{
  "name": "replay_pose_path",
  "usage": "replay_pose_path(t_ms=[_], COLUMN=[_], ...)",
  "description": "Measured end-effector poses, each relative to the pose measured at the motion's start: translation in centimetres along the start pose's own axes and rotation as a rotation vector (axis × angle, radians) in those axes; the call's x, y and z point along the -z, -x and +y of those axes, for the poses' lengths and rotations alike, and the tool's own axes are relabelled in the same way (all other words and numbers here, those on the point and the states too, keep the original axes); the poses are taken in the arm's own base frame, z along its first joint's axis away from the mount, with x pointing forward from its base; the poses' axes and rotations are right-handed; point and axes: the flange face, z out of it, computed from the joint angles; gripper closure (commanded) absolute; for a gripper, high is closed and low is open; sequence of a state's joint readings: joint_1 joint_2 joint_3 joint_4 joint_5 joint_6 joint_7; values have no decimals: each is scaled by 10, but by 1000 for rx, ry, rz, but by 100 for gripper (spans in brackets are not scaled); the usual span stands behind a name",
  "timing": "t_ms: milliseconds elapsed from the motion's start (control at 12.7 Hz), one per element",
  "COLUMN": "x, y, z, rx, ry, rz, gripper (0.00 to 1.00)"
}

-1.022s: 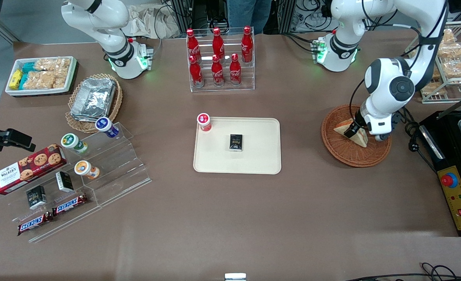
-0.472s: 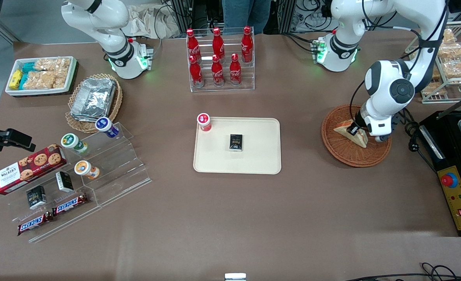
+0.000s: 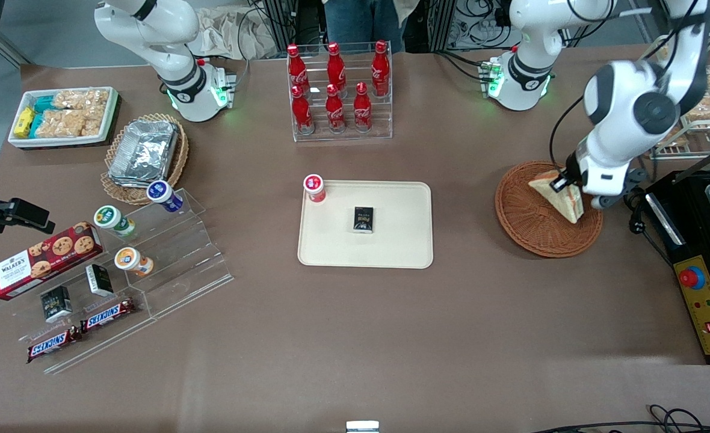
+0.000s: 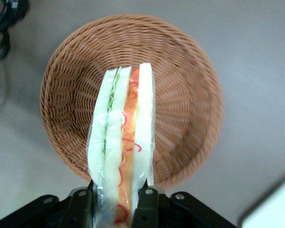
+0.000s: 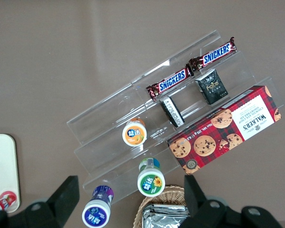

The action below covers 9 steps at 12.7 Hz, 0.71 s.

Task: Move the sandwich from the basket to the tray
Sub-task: 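Lift the sandwich out of the basket with the left gripper, then carry the sandwich over the white tray beside the black box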

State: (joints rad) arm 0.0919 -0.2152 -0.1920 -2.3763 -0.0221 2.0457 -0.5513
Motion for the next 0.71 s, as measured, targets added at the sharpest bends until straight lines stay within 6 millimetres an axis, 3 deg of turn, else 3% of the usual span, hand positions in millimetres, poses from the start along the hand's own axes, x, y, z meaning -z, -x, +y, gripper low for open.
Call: replay_pose_path(t_ms=[157,236,472,708], x=[49,62,71,62], y=[23,37,90,129], z=[36,58,122,172], rx=[-200,-271,-440,-565], ry=[8,10,14,49], rz=[16,28,49,97], gripper=[100,100,100,100])
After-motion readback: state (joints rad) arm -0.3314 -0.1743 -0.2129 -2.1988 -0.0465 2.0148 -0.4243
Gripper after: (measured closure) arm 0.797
